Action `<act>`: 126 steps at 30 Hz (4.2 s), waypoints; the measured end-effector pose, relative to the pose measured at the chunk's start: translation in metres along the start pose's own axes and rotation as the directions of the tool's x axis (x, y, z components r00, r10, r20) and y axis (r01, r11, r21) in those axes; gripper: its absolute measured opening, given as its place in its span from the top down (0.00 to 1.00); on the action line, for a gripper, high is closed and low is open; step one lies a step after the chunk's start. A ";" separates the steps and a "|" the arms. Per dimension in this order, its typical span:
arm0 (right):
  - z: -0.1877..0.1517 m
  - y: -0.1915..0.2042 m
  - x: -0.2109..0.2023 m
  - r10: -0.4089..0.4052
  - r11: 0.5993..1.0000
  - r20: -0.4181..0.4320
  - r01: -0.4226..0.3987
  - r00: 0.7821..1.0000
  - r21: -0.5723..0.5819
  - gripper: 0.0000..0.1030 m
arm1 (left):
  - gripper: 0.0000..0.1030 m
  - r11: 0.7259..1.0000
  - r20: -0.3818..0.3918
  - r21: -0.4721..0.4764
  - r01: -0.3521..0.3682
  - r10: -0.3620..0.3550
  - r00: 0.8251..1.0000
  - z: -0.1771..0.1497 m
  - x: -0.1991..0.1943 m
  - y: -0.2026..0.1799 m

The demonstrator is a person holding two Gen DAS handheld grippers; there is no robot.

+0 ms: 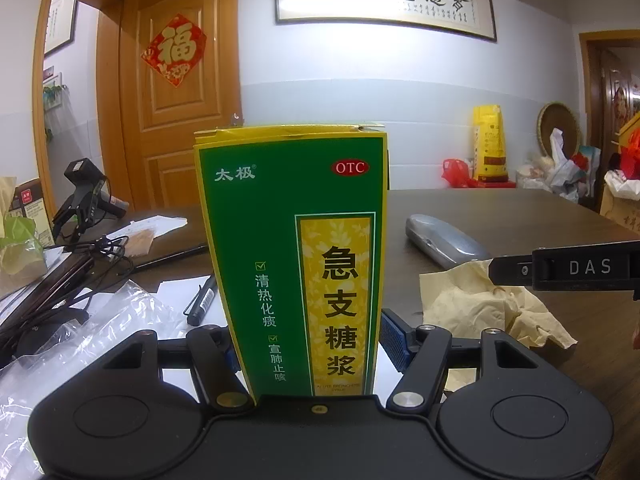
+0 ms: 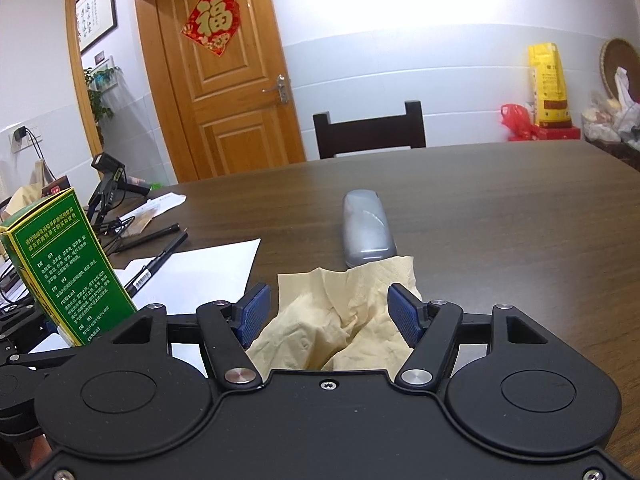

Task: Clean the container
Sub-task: 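Close the right gripper on the beige cloth and lift it, then wipe the barcode face of the green box again with the right gripper's cloth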

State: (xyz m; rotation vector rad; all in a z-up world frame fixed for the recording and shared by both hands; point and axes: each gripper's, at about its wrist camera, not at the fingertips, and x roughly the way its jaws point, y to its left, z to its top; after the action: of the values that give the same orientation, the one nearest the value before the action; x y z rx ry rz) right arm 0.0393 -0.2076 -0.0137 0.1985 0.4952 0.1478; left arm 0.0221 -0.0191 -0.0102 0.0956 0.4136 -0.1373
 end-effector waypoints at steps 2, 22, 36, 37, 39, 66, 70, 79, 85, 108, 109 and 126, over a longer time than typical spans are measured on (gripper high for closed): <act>0.000 0.001 0.001 -0.002 1.000 -0.002 0.002 1.000 -0.002 0.37 | 0.42 1.000 -0.004 0.000 -0.003 0.003 1.000 0.000 0.001 0.000; -0.004 0.003 0.011 -0.043 0.999 -0.055 0.041 0.998 -0.026 0.33 | 0.41 0.999 -0.032 -0.025 -0.026 0.025 0.999 0.001 0.005 0.003; -0.021 0.026 0.040 -0.133 0.975 -0.139 0.105 0.981 -0.196 0.48 | 0.50 1.000 -0.045 -0.018 -0.011 0.010 0.999 -0.001 0.009 0.002; -0.021 0.024 0.040 -0.129 0.977 -0.138 0.103 0.982 -0.184 0.62 | 0.50 1.000 -0.044 -0.018 -0.009 0.008 0.999 -0.001 0.009 0.002; -0.020 0.021 0.038 -0.125 0.981 -0.133 0.103 0.983 -0.162 0.73 | 0.50 1.000 -0.043 -0.019 -0.008 0.007 0.999 -0.002 0.008 0.001; 0.024 -0.082 -0.001 0.715 0.544 0.201 -0.714 0.669 0.441 0.92 | 0.52 0.901 -0.041 0.056 0.431 -0.429 0.902 -0.005 -0.012 -0.014; 0.023 -0.082 0.007 0.761 0.497 0.187 -0.743 0.622 0.448 0.92 | 0.52 0.886 -0.031 0.063 0.460 -0.459 0.888 -0.005 -0.016 -0.014; 0.018 -0.073 0.016 0.775 0.538 0.101 -0.736 0.624 0.411 0.92 | 0.52 0.877 0.019 0.029 0.479 -0.480 0.877 -0.002 -0.020 -0.004; 0.007 -0.061 0.025 0.739 0.605 0.020 -0.676 0.673 0.421 0.92 | 0.52 0.883 0.058 -0.025 0.469 -0.467 0.882 0.002 -0.019 0.007; -0.026 0.013 0.027 0.579 0.807 -0.170 -0.530 0.797 0.259 0.91 | 0.52 0.903 0.143 -0.269 0.335 -0.307 0.941 0.031 -0.007 0.056; -0.027 0.020 0.022 0.570 0.817 -0.169 -0.530 0.804 0.228 0.91 | 0.52 0.905 0.139 -0.273 0.326 -0.298 0.944 0.033 -0.004 0.059; -0.033 0.050 -0.038 0.715 0.698 -0.004 -0.713 0.699 0.067 0.91 | 0.52 0.923 0.059 -0.296 0.247 -0.241 0.969 0.030 0.000 0.052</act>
State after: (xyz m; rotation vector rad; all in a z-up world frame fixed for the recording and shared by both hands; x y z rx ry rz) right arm -0.0145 -0.1615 -0.0137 0.4484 0.4289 0.9135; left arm 0.0416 0.0286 0.0206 -0.2605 0.4193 -0.3194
